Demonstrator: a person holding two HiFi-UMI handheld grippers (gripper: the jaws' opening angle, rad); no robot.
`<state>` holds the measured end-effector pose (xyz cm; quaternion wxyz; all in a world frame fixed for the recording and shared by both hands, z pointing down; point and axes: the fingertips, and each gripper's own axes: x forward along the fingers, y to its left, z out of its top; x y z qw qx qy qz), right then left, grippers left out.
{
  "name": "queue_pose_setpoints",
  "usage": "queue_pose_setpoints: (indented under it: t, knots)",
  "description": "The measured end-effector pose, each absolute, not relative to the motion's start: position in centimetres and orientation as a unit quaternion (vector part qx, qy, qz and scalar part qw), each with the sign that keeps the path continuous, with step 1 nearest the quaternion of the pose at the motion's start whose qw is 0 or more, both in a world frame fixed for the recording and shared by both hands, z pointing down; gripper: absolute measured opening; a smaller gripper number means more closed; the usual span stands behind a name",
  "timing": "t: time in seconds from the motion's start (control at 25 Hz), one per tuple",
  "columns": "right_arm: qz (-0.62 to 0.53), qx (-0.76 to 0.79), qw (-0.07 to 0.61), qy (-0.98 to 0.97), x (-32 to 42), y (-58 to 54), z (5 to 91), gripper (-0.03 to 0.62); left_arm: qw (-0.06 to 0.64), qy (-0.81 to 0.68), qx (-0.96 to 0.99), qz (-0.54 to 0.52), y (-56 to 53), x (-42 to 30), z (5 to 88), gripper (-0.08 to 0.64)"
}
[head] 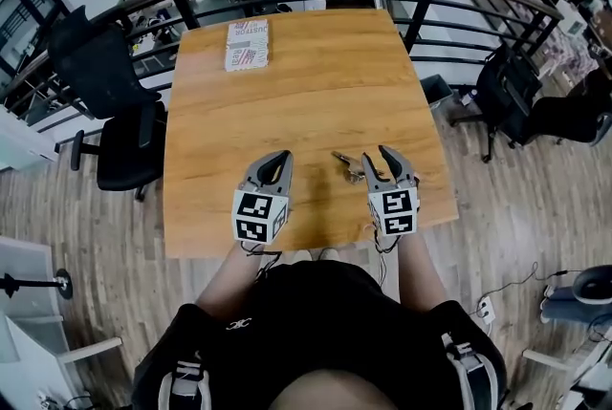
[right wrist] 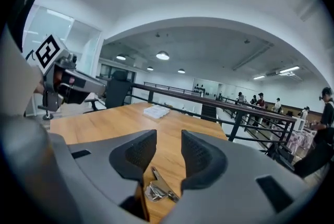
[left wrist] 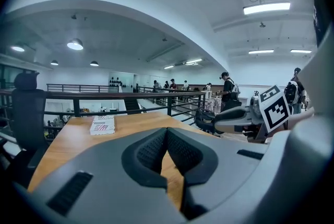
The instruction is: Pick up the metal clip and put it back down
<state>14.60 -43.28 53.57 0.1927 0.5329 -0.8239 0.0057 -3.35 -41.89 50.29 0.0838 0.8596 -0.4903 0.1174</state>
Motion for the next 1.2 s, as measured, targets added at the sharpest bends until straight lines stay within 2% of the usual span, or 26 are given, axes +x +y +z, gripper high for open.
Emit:
queue_pose_setpoints:
  t: [0.2, 0.68, 1.08, 1.16, 1.2]
  knots:
    - [0.000, 0.489, 0.270, -0.829, 13.3, -43.5, 57.8, 0.196, 0.086, -0.501, 0.853, 0.115, -42.3, -4.6, 50.3, 0.014]
    - [0.036, 0.430, 0.408, -0.805, 12.5, -42.6, 68.2, 0.196, 0.096, -0.527, 0.835, 0.124, -41.1, -7.0, 51.3, 0.014]
    - [0.003, 0.407, 0.519, -0.751, 13.4, -43.4, 73.6, 0.196, 0.097, -0.547, 0.821, 0.130, -40.1, -8.3, 51.4, 0.014]
    - [0.005, 0.422, 0.553, -0.718, 14.7, -43.5, 74.6, 0.153, 0.095, -0.549, 0.820, 0.130, -39.8, -8.4, 51.2, 0.014]
    - [0.006, 0.432, 0.562, -0.705, 15.2, -43.5, 74.7, 0.094, 0.094, -0.550, 0.819, 0.129, -39.7, -8.5, 51.1, 0.014]
